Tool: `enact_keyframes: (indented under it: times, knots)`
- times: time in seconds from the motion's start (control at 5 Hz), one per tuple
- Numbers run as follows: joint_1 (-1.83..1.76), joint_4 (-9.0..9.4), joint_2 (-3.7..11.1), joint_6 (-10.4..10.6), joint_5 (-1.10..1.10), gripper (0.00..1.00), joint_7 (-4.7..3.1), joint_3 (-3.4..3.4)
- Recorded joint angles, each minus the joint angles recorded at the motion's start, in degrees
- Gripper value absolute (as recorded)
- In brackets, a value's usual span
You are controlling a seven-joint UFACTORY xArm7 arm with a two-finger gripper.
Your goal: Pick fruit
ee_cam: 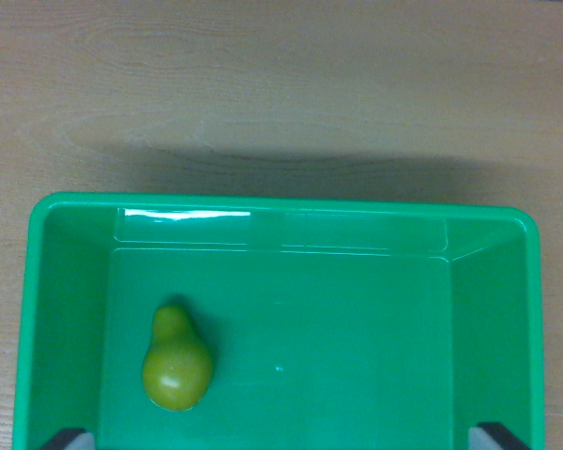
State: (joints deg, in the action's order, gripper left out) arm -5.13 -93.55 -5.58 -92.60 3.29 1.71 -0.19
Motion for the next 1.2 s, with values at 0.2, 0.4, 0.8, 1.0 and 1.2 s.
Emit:
enact_keyframes:
  times: [0.2,0.4,0.8,1.0,1.2]
  knots:
    - [0.0,0.0,0.0,0.0,0.0,0.0,0.0,0.0]
    - [0.0,0.06,0.03,0.07,-0.01,0.0,0.0,0.01]
    - [-0.02,0.38,0.22,0.48,-0.04,0.0,-0.02,0.05]
    - [-0.02,0.38,0.22,0.48,-0.04,0.0,-0.02,0.05]
    - [-0.04,0.98,0.56,1.23,-0.11,0.0,-0.04,0.14]
